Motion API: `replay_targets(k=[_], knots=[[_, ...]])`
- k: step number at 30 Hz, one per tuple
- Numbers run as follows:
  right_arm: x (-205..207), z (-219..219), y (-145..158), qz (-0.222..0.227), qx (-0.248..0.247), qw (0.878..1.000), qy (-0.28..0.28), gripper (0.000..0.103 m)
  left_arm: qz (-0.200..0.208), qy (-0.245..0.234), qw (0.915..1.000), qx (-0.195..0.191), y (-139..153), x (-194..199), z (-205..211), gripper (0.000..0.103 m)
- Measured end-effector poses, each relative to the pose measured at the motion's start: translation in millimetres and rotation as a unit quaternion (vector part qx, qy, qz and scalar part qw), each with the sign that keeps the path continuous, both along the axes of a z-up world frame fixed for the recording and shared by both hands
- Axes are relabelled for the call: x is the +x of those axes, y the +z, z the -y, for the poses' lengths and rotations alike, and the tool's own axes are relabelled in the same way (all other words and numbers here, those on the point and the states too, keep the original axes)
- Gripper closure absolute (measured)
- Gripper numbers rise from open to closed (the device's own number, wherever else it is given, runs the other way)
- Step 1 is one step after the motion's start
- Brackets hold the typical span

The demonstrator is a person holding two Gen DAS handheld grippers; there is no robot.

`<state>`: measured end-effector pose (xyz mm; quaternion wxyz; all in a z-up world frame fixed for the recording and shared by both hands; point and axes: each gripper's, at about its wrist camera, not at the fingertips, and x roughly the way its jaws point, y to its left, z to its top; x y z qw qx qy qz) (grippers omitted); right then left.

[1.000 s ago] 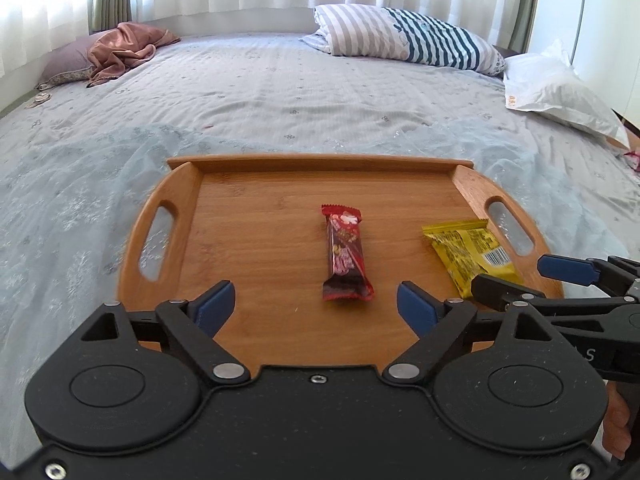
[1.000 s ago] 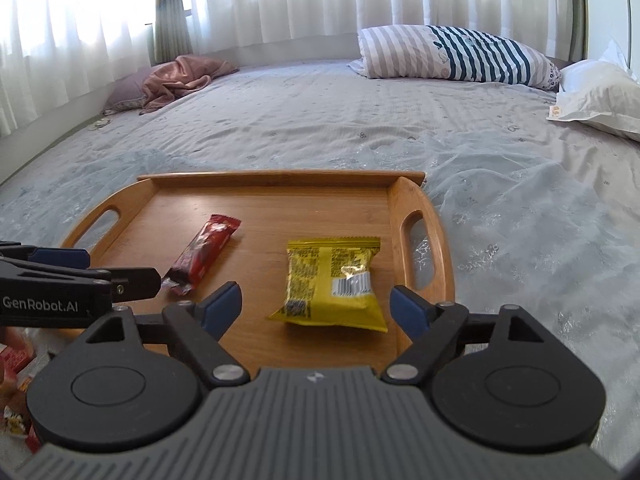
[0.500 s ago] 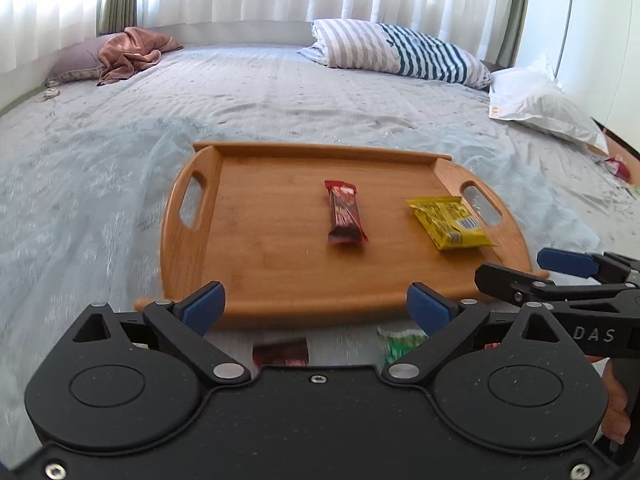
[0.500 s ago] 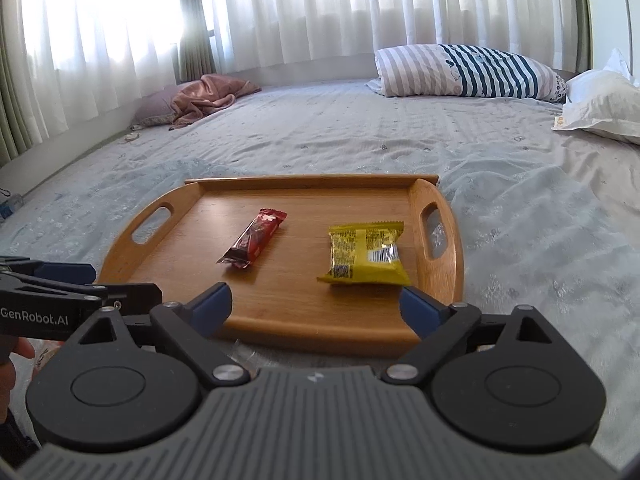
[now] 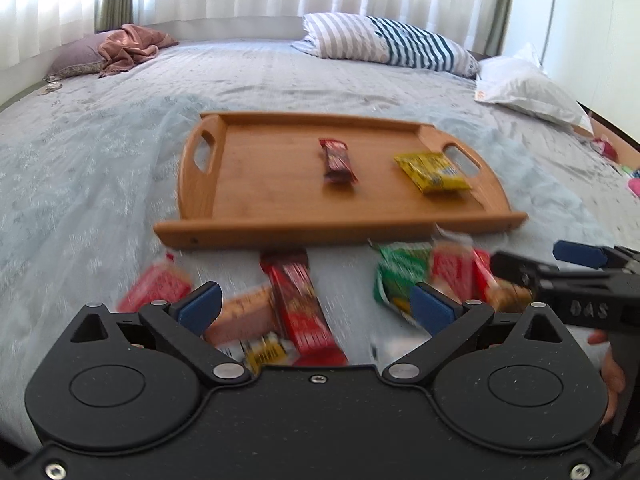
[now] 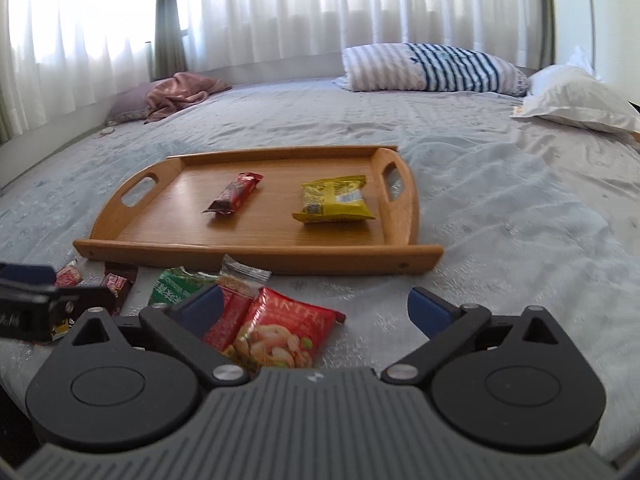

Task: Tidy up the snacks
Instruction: 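Move both tools back toward the remaining snacks, then grasp the white pastry packet with the left tool while the right tool grasps the red nut bag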

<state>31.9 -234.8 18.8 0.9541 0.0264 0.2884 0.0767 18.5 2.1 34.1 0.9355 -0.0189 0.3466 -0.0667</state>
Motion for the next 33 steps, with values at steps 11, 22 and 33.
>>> replay_targets(k=[11, 22, 33], knots=[[-15, 7, -7, -0.022, 0.020, 1.000, 0.006, 0.002, -0.013, -0.061, 0.9980, -0.001, -4, -35, 30, 0.025], [-12, 0, -8, -0.040, 0.031, 0.998, 0.037, 0.019, -0.031, -0.078, 0.9963, 0.014, -22, -23, 46, 0.042], [-4, -11, -13, -0.055, 0.027, 0.998, 0.028, 0.052, -0.021, -0.080, 0.9962, 0.027, -16, -21, 49, 0.070]])
